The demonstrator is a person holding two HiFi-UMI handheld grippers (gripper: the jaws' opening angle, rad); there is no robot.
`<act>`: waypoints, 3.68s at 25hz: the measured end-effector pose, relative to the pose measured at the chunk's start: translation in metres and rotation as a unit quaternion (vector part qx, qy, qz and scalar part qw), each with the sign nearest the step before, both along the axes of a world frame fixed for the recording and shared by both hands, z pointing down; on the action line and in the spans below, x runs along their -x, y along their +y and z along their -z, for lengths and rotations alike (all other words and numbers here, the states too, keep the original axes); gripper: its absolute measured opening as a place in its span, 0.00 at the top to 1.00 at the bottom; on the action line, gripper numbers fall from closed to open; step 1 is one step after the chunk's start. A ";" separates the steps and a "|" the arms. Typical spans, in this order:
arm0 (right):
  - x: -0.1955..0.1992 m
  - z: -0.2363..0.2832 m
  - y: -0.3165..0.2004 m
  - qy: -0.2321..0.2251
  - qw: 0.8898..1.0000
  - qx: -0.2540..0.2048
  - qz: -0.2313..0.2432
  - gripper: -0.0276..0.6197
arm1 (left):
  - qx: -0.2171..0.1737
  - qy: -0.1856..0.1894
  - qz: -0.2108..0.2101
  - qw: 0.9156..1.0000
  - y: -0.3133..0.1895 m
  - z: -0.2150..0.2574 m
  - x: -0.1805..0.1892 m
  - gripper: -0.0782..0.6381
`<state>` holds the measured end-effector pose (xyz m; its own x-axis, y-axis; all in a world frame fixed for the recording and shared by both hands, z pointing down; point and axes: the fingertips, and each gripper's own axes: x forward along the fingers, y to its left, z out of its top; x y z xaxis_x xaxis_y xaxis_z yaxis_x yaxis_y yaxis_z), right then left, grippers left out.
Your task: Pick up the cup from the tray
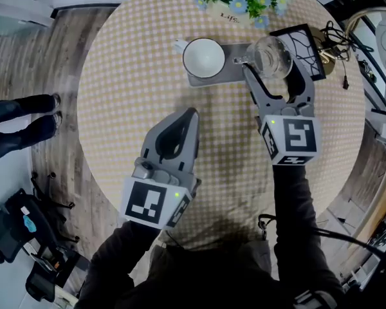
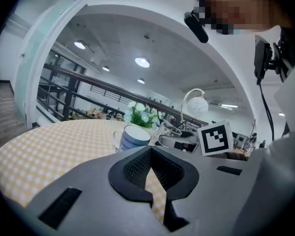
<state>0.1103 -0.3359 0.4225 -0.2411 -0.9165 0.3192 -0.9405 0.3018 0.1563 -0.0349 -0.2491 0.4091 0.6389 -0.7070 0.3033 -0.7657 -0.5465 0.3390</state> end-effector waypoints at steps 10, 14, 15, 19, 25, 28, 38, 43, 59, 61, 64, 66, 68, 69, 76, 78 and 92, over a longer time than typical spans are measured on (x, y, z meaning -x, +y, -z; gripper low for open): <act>-0.023 0.042 0.036 0.005 1.000 -0.026 -0.015 0.41 | -0.020 0.007 -0.028 0.999 0.038 0.031 -0.026 0.88; -0.034 0.042 0.051 0.008 0.999 -0.025 -0.026 0.41 | -0.020 0.007 -0.040 0.999 0.050 0.032 -0.034 0.88; -0.037 0.041 0.055 0.008 0.999 -0.024 -0.029 0.41 | -0.020 0.007 -0.042 0.999 0.052 0.031 -0.036 0.88; -0.049 0.030 0.073 0.006 0.999 -0.015 -0.043 0.41 | -0.017 0.005 -0.054 0.998 0.061 0.027 -0.046 0.88; -0.067 0.005 0.099 0.002 0.998 0.006 -0.064 0.41 | -0.008 0.002 -0.073 0.997 0.073 0.017 -0.061 0.88; -0.071 -0.015 0.113 -0.003 0.997 0.023 -0.074 0.41 | -0.002 -0.003 -0.082 0.997 0.078 0.010 -0.065 0.88; -0.076 -0.071 0.136 0.004 0.994 0.073 -0.083 0.41 | 0.010 -0.013 -0.097 0.995 0.084 -0.015 -0.070 0.88; -0.076 -0.082 0.143 0.001 0.993 0.087 -0.080 0.41 | 0.010 -0.015 -0.096 0.995 0.089 -0.016 -0.070 0.88; -0.076 -0.099 0.159 0.016 0.989 0.132 -0.072 0.41 | -0.011 -0.018 -0.064 0.998 0.106 0.011 -0.054 0.88; -0.074 -0.097 0.169 0.019 0.989 0.132 -0.070 0.41 | -0.017 -0.021 -0.054 0.998 0.112 0.018 -0.048 0.88; -0.071 -0.083 0.183 0.014 0.990 0.124 -0.071 0.41 | -0.028 -0.019 -0.035 0.999 0.121 0.033 -0.039 0.88; -0.070 -0.071 0.192 0.011 0.991 0.114 -0.071 0.41 | -0.038 -0.019 -0.018 0.999 0.127 0.043 -0.033 0.88; -0.069 -0.057 0.206 -0.001 0.992 0.105 -0.072 0.41 | -0.048 -0.023 -0.004 0.999 0.137 0.053 -0.027 0.88; -0.068 -0.048 0.215 -0.009 0.992 0.100 -0.073 0.41 | -0.052 -0.025 0.002 0.998 0.143 0.059 -0.024 0.88; -0.039 0.029 0.261 -0.057 0.997 0.043 -0.022 0.41 | -0.093 -0.030 0.044 0.994 0.195 0.095 -0.015 0.88; -0.025 0.052 0.276 -0.064 0.998 0.028 0.005 0.41 | -0.103 -0.029 0.055 0.993 0.213 0.107 -0.014 0.88; 0.030 0.168 0.346 -0.066 0.990 -0.082 0.094 0.92 | -0.201 -0.056 0.116 0.971 0.295 0.175 -0.004 0.88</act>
<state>0.0801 0.0102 0.2549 -0.4414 -0.8887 0.1239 -0.8859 0.4535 0.0975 -0.0308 0.0462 0.2343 0.4268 -0.9038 0.0307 -0.9040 -0.4255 0.0415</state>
